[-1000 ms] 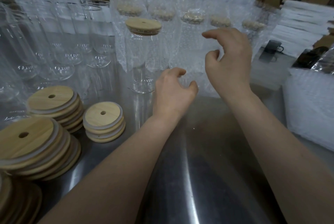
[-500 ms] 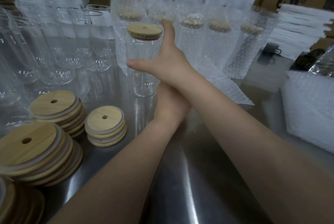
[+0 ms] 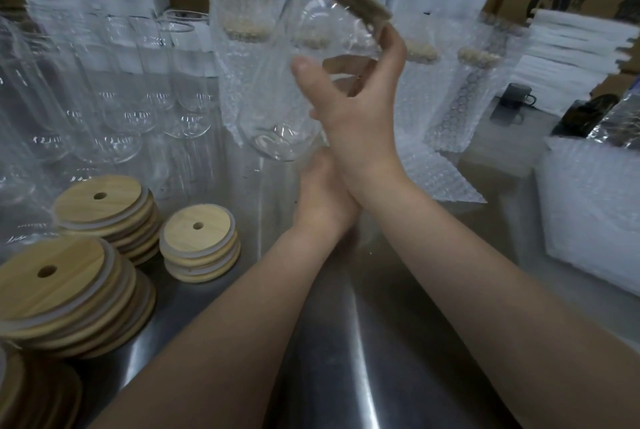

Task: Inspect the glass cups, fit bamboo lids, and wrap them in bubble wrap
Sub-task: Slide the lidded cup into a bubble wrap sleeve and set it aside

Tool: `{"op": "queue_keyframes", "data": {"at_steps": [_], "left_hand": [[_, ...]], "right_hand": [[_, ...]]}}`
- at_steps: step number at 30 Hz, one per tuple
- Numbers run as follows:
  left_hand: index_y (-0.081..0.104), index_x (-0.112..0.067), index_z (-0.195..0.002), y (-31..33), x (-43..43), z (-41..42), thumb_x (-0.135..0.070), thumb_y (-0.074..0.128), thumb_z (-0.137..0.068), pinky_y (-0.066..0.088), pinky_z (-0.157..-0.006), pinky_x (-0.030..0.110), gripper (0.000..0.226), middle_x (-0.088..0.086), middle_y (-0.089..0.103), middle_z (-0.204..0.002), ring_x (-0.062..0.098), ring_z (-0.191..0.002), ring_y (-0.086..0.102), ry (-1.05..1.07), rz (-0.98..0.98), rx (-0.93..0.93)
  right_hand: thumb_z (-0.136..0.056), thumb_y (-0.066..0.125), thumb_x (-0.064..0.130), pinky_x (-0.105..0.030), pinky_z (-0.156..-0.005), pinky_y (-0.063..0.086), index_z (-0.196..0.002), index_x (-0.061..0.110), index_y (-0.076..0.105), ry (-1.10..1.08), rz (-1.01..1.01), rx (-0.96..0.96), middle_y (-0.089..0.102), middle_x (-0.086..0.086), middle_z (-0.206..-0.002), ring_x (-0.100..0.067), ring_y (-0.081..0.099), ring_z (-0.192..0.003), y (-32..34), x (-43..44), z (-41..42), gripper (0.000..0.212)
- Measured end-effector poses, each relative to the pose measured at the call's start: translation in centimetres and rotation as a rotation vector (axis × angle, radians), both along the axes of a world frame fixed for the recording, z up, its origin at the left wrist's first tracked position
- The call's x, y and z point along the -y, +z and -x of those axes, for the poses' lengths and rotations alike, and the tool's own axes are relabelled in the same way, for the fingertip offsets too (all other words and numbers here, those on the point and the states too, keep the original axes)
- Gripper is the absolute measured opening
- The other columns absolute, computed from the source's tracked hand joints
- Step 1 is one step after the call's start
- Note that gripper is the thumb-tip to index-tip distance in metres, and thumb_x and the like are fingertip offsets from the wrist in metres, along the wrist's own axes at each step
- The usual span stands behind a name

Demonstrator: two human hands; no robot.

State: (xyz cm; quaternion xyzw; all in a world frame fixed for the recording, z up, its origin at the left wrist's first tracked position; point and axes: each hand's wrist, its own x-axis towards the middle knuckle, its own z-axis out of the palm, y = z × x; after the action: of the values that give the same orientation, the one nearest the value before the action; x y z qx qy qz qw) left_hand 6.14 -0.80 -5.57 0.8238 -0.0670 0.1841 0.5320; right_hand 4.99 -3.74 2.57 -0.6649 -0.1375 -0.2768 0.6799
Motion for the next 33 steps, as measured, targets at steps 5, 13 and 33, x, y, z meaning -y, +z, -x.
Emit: {"op": "queue_keyframes", "data": {"at_steps": [5,13,33], "left_hand": [[0.065,-0.012,-0.098,0.7,0.1,-0.5,-0.011,0.065,-0.082,0.038,-0.07,0.012,0.016,0.0,0.068,-0.096,0.017,-0.095,0.064,0.053,0.102,-0.032],[0.059,-0.026,-0.097,1.3,-0.5,0.0,0.004,0.066,-0.072,0.051,-0.065,0.023,0.04,-0.012,0.062,-0.077,0.011,-0.073,0.059,-0.002,0.382,-0.11],[0.037,-0.017,-0.148,2.1,-1.4,0.7,0.017,0.059,-0.082,0.048,-0.062,0.012,0.077,-0.009,0.045,-0.141,-0.001,-0.072,0.055,-0.272,0.484,-0.159]], "right_hand": [[-0.073,0.067,0.038,-0.045,-0.08,0.061,-0.135,0.021,0.037,0.145,-0.254,-0.179,0.057,-0.003,-0.108,-0.013,0.06,-0.089,0.2,2.5,0.7,0.071],[-0.07,0.068,0.045,-0.036,-0.076,0.057,-0.14,0.023,0.036,0.045,-0.305,-0.224,0.054,-0.001,-0.106,-0.014,0.057,-0.091,0.3,4.8,0.1,0.08],[-0.084,0.075,0.023,-0.055,-0.101,0.046,-0.149,0.033,0.033,-0.001,-0.084,-0.247,0.054,0.005,-0.099,-0.011,0.061,-0.104,0.4,6.7,-0.5,0.078]]}}
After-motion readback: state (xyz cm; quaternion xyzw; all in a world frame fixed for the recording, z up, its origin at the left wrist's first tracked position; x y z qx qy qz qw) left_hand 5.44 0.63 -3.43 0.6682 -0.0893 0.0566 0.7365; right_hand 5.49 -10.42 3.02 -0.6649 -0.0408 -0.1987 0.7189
